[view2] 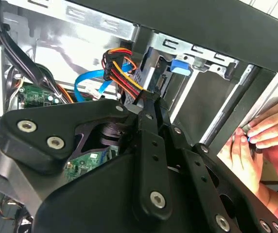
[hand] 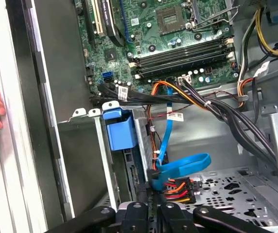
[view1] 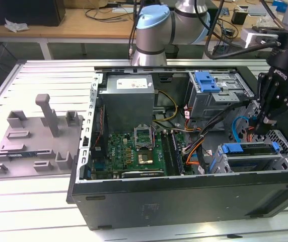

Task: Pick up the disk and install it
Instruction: 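Insert the first disk wire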

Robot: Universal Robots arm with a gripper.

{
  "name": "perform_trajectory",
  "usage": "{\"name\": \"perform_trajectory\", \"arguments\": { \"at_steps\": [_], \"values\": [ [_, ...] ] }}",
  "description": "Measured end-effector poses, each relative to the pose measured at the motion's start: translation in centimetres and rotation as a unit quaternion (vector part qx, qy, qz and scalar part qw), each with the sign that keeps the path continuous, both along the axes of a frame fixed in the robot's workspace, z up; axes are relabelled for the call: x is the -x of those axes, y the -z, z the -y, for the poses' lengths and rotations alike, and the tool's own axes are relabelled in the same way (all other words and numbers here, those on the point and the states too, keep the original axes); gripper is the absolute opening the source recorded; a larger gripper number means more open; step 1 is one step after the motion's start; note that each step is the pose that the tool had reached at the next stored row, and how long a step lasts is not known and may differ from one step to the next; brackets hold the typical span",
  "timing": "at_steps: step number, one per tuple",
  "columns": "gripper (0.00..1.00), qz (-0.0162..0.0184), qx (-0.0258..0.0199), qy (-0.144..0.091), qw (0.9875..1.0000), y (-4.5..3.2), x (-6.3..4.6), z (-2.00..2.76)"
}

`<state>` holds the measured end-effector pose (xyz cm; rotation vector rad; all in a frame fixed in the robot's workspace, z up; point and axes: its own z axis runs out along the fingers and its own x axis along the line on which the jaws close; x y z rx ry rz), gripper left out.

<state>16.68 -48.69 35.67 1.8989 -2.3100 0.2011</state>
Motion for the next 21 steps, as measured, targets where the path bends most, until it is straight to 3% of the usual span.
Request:
{"name": "perform_trajectory", "arguments": {
  "at_steps": [4, 6, 8, 11, 14, 19, 21],
  "values": [
    [0.17, 0.0010, -0.0097, -0.002, 1.0000, -0.01, 0.1, 0.98],
    [0.17, 0.0018, -0.0178, -0.003, 0.9998, -0.01, 0.1, 1.27],
    [0.17, 0.0024, -0.0257, -0.006, 0.9997, 0.00, 0.1, 1.42],
    [0.17, 0.0028, -0.0328, -0.011, 0.9994, 0.00, 0.1, 1.57],
    [0.17, 0.0036, -0.0425, -0.030, 0.9986, 0.00, 0.2, 1.85],
    [0.17, 0.0054, -0.0505, -0.046, 0.9977, 0.00, 0.3, 2.34],
    [0.17, 0.0074, -0.0569, -0.051, 0.9970, 0.00, 0.3, 2.68]
  ]
}}
